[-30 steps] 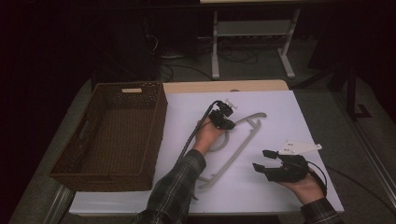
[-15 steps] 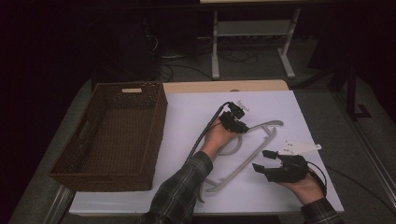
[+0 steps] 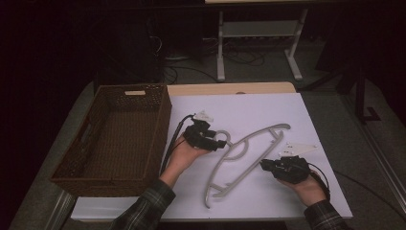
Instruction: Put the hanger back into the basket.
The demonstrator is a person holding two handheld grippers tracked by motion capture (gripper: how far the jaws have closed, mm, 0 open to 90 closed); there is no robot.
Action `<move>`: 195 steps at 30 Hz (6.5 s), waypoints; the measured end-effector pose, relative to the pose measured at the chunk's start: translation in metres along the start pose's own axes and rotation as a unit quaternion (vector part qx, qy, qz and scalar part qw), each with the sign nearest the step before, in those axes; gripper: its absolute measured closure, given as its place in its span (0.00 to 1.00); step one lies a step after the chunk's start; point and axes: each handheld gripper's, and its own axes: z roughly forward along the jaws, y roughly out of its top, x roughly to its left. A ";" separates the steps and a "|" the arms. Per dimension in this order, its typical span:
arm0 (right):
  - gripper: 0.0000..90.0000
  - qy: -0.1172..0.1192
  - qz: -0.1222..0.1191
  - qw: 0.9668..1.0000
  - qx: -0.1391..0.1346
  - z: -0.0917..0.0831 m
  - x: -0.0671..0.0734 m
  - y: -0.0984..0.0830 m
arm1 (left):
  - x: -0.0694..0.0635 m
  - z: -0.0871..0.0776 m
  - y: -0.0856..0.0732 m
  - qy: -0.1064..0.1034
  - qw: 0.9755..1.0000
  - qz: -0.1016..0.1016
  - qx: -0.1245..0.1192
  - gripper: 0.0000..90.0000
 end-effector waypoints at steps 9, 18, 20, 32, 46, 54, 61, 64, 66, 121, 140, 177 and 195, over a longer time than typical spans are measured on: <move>0.99 -0.004 0.011 1.000 0.011 0.022 -0.008 0.006 | -0.008 -0.018 -0.044 0.022 1.000 -0.009 0.005 0.29; 0.99 -0.013 -0.005 0.999 0.043 0.039 -0.011 0.006 | -0.010 -0.010 -0.047 0.020 1.000 -0.007 0.011 0.26; 0.99 -0.015 -0.007 0.999 0.048 0.042 -0.011 0.005 | -0.010 -0.009 -0.047 0.019 1.000 -0.006 0.012 0.26; 1.00 -0.021 -0.013 0.998 0.055 0.046 -0.008 0.002 | -0.018 0.008 -0.043 -0.004 1.000 0.009 0.024 0.29; 1.00 -0.024 -0.013 0.998 0.054 0.046 -0.008 0.001 | -0.020 0.035 -0.042 -0.056 0.997 -0.006 0.047 0.57; 1.00 -0.025 -0.017 0.998 0.055 0.046 -0.007 0.001 | -0.021 0.038 -0.041 -0.067 0.996 -0.015 0.053 0.75; 1.00 -0.025 -0.019 0.998 0.055 0.046 -0.007 0.001 | -0.025 0.035 -0.037 -0.069 0.996 -0.013 0.047 0.80; 1.00 -0.030 -0.027 0.997 0.066 0.046 -0.006 0.000 | -0.027 0.032 -0.034 -0.067 0.997 -0.014 0.037 0.82; 1.00 -0.031 -0.031 0.997 0.066 0.046 -0.006 0.000 | -0.027 0.030 -0.033 -0.061 0.998 -0.011 0.031 0.84; 0.29 0.013 -0.012 0.999 -0.047 -0.009 0.027 -0.001 | 0.007 -0.138 0.042 0.067 0.996 0.005 -0.058 0.92; 0.06 -0.006 0.003 0.997 -0.081 -0.021 0.027 -0.002 | 0.062 -0.239 0.001 0.158 0.983 -0.043 -0.079 0.92; 0.08 -0.017 0.011 0.998 -0.066 -0.015 0.023 -0.004 | 0.142 -0.304 -0.112 0.265 0.957 -0.114 -0.036 0.91; 0.08 -0.019 0.013 0.998 -0.066 -0.017 0.021 -0.005 | 0.158 -0.281 -0.124 0.271 0.955 -0.116 0.020 0.90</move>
